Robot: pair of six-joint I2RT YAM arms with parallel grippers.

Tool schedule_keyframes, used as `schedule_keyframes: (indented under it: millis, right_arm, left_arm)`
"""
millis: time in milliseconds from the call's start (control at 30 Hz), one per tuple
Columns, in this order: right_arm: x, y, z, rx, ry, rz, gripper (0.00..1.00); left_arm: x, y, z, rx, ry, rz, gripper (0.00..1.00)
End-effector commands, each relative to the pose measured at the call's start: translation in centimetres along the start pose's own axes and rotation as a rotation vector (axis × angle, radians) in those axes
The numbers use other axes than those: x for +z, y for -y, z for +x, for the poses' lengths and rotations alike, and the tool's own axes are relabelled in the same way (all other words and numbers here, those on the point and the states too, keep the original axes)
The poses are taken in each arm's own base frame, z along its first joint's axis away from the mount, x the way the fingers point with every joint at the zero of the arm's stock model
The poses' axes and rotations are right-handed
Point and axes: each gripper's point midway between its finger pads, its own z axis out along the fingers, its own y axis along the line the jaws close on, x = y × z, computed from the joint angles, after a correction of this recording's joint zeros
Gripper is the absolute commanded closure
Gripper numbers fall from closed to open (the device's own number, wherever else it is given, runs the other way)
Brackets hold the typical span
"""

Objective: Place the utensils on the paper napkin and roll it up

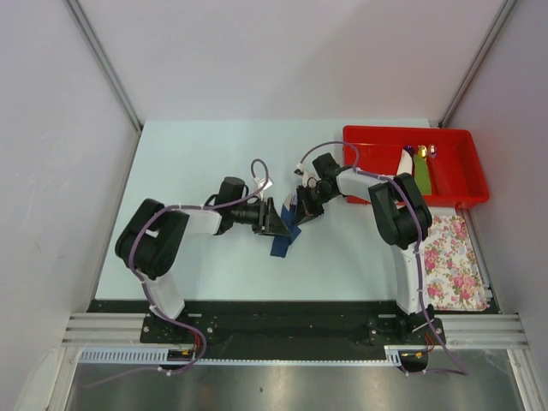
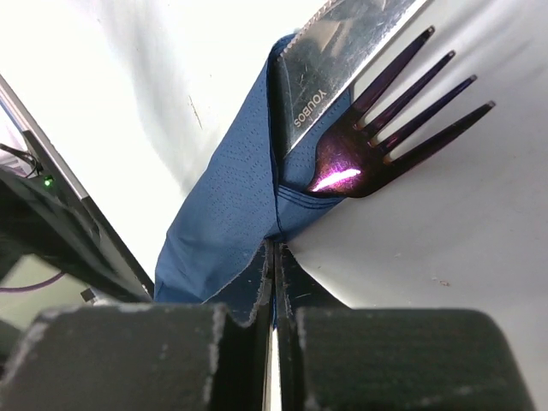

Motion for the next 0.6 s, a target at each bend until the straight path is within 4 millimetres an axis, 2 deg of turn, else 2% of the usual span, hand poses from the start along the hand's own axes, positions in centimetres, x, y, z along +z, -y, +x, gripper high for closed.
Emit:
schedule_keyframes:
  millis: [0,267,400,567]
  right_arm:
    - [1.6,2.4,1.3,-0.027,-0.033,0.081,1.0]
    - [1.7,2.4,1.4,-0.024,-0.031,0.082,1.0]
    - [1.7,2.7,1.5,-0.025,-0.03,0.092,1.0]
    - [1.3,2.7,1.1,-0.026,-0.019,0.092,1.0]
  left_arm:
    - [-1.1,1.6,-0.2,-0.002,0.0,0.031,0.55]
    - [0.2,-0.5,2.6,-0.079,-0.103,0.02,0.68]
    - [0.1,-2.7,5.2,-0.154,-0.169,-0.019,0.75]
    - [-0.2,-6.0,6.8,-0.232,-0.189,-0.104,0.82]
